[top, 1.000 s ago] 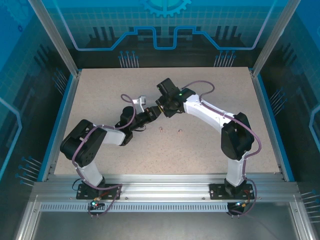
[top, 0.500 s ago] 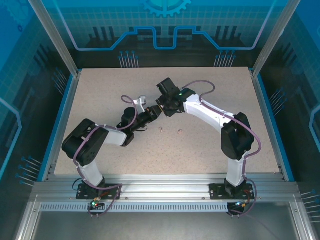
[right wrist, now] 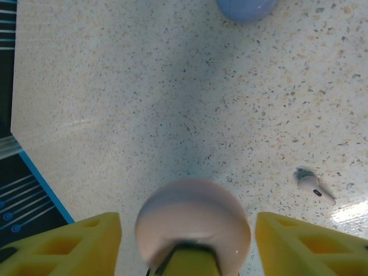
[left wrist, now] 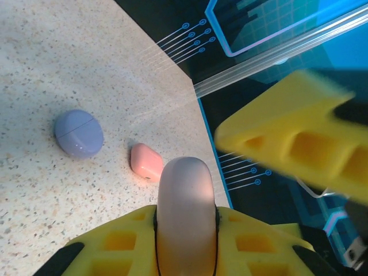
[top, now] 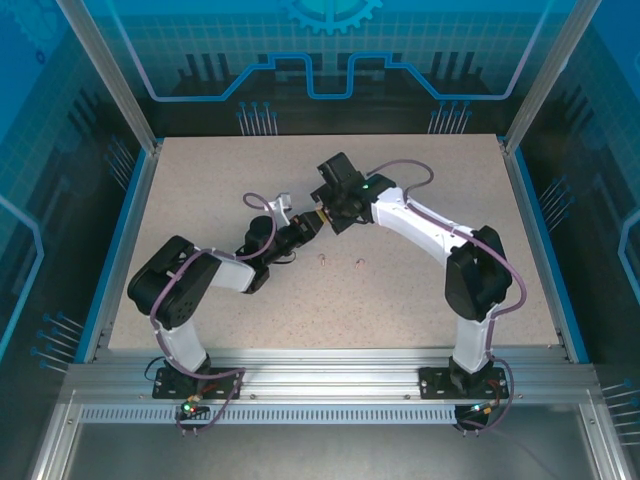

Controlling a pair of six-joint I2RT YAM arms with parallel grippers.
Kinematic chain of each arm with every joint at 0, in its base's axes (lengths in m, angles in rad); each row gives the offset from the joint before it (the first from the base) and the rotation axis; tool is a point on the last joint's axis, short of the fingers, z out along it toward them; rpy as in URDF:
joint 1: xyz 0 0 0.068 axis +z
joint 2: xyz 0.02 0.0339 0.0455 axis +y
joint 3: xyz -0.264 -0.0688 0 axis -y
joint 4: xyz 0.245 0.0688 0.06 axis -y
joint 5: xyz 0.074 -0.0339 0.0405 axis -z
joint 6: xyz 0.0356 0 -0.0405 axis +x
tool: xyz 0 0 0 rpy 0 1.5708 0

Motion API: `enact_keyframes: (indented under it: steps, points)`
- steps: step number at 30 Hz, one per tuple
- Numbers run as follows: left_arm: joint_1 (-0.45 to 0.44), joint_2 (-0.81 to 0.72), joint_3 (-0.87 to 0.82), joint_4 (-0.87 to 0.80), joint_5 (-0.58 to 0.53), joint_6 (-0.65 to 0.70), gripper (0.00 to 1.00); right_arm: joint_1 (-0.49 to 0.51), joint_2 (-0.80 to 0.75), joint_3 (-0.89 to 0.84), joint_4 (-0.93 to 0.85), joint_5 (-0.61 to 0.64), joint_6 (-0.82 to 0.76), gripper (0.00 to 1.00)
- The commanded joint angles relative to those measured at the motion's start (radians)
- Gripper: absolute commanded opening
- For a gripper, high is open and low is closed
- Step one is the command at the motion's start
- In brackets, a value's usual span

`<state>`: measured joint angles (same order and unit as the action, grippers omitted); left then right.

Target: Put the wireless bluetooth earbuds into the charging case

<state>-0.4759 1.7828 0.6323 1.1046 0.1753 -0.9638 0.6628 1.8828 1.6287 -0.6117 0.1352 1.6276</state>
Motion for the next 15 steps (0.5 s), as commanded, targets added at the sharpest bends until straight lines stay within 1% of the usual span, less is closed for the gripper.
enact_keyframes:
  steps: [1, 5, 8, 11, 15]
  points:
    - [0.001, 0.006, -0.013, -0.006, -0.006, 0.006, 0.0, -0.026, -0.045, -0.009, -0.001, -0.016, -0.005, 0.74]
    - [0.003, -0.014, -0.01, -0.048, 0.047, 0.048, 0.0, -0.054, -0.08, -0.025, -0.004, -0.009, -0.057, 0.78]
    - [0.014, -0.042, -0.005, -0.103, 0.126, 0.097, 0.0, -0.079, -0.122, -0.047, -0.019, 0.007, -0.13, 0.79]
    - [0.036, -0.072, 0.006, -0.163, 0.225, 0.143, 0.0, -0.106, -0.174, -0.104, 0.002, 0.002, -0.229, 0.8]
    - [0.076, -0.129, 0.035, -0.288, 0.377, 0.216, 0.0, -0.157, -0.262, -0.237, 0.098, -0.049, -0.413, 0.81]
